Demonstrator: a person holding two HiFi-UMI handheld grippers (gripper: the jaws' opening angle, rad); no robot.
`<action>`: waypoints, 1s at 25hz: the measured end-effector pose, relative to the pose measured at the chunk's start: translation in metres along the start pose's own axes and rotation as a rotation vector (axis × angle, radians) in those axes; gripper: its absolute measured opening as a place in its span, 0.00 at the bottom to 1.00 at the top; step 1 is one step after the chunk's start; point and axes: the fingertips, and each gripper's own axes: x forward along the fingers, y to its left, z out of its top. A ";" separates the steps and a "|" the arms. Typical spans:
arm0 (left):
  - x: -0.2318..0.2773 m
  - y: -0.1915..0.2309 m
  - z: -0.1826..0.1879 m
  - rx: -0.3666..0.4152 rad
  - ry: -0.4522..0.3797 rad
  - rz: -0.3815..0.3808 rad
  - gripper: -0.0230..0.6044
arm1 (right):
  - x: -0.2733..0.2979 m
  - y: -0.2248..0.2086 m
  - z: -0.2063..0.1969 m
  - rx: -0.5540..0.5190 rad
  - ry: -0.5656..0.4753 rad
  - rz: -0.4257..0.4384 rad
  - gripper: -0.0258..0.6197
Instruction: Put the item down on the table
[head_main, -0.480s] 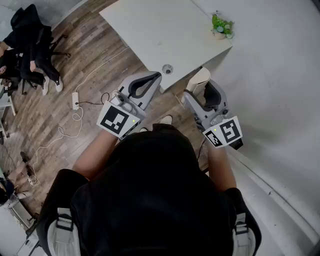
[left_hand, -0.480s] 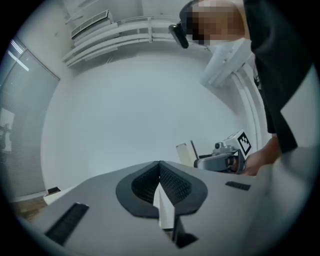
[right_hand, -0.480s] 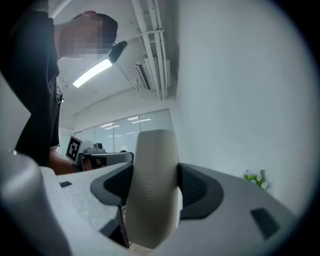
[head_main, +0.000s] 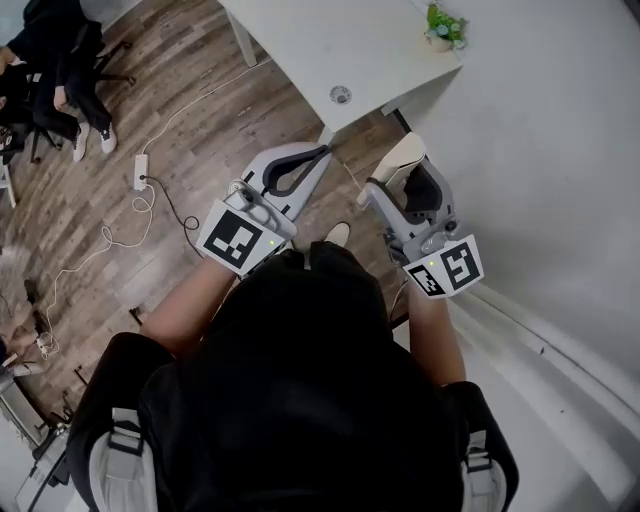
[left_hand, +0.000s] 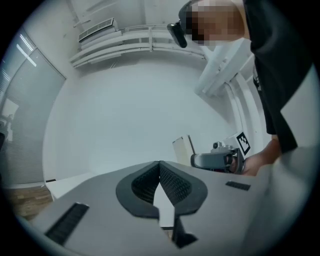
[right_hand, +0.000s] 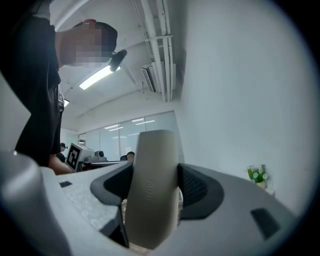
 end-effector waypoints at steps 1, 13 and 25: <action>-0.003 -0.007 0.001 -0.001 0.000 0.003 0.03 | -0.005 0.002 0.001 -0.005 0.002 0.004 0.48; 0.027 -0.065 0.009 0.022 -0.013 0.087 0.03 | -0.067 -0.023 0.018 -0.045 -0.044 0.076 0.48; 0.065 -0.091 0.004 0.006 -0.010 0.145 0.03 | -0.095 -0.060 0.017 -0.045 -0.051 0.128 0.48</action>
